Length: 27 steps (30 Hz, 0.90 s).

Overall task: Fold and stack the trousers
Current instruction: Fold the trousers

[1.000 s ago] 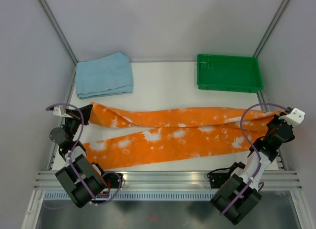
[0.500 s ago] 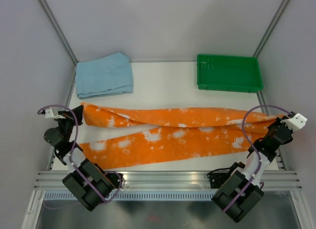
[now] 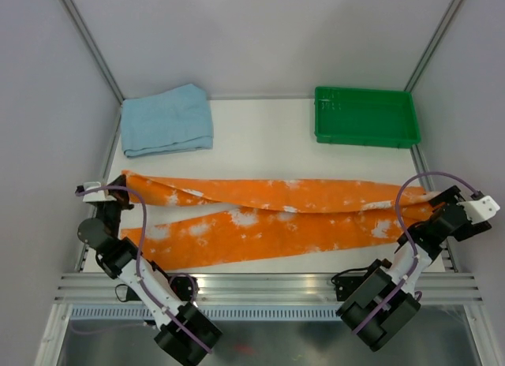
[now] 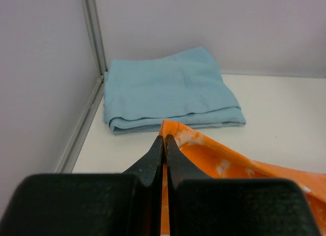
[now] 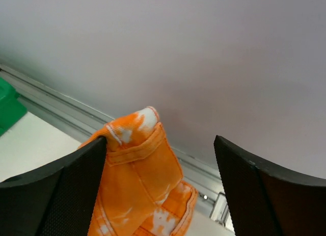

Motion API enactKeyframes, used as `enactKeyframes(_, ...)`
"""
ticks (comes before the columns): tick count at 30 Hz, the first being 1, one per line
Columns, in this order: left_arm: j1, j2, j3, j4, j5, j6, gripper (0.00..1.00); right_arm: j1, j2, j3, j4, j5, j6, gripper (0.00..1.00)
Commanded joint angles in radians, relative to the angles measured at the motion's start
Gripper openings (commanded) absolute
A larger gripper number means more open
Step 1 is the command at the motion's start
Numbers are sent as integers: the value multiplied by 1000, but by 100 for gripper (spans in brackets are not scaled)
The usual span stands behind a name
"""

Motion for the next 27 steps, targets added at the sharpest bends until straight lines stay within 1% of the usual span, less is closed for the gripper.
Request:
enactKeyframes(1,9,-15,68,-260,107,346,2,-5,-23,76,53,-83,34,94)
enactKeyframes(2,7,6,89,-307,156,373,2,-3,-25,107,53,-116,32,95)
enactKeyframes(3,9,53,105,-349,229,391,2,0,-25,122,53,-118,34,95)
enactKeyframes(4,7,60,124,-410,247,437,2,1,-25,150,63,-118,36,95)
enactKeyframes(5,7,52,119,-414,249,447,2,1,-25,165,62,-123,39,96)
enactKeyframes(7,9,6,104,-418,181,451,2,1,-28,191,48,-120,68,98)
enactKeyframes(9,9,-20,116,-482,151,476,2,4,-29,223,36,-160,78,98)
enactKeyframes(10,9,-32,124,-507,152,506,2,19,-28,233,30,-217,69,98)
enactKeyframes(11,9,-38,130,-566,152,517,2,29,-28,233,30,-267,63,98)
enactKeyframes(13,7,-49,147,-595,157,551,2,50,-13,227,42,-371,60,98)
enactKeyframes(14,9,-49,153,-611,152,569,2,58,-5,227,40,-384,68,98)
enactKeyframes(16,9,-34,179,-628,115,635,2,67,26,239,2,-379,91,98)
enactKeyframes(17,9,-25,190,-666,108,673,2,70,35,248,-22,-361,115,98)
enactKeyframes(18,7,-14,217,-691,95,750,2,78,47,254,-73,-329,126,98)
enactKeyframes(19,9,-3,231,-717,94,784,2,78,49,260,-87,-283,141,98)
enactKeyframes(21,5,11,279,-800,110,859,2,79,47,263,-110,-273,152,98)
enactKeyframes(24,5,3,340,-896,179,902,2,88,61,271,-110,-305,180,97)
enactKeyframes(26,5,-6,368,-940,177,916,2,96,78,269,-102,-327,197,93)
enactKeyframes(27,5,-11,394,-988,163,934,2,101,96,259,-86,-333,215,92)
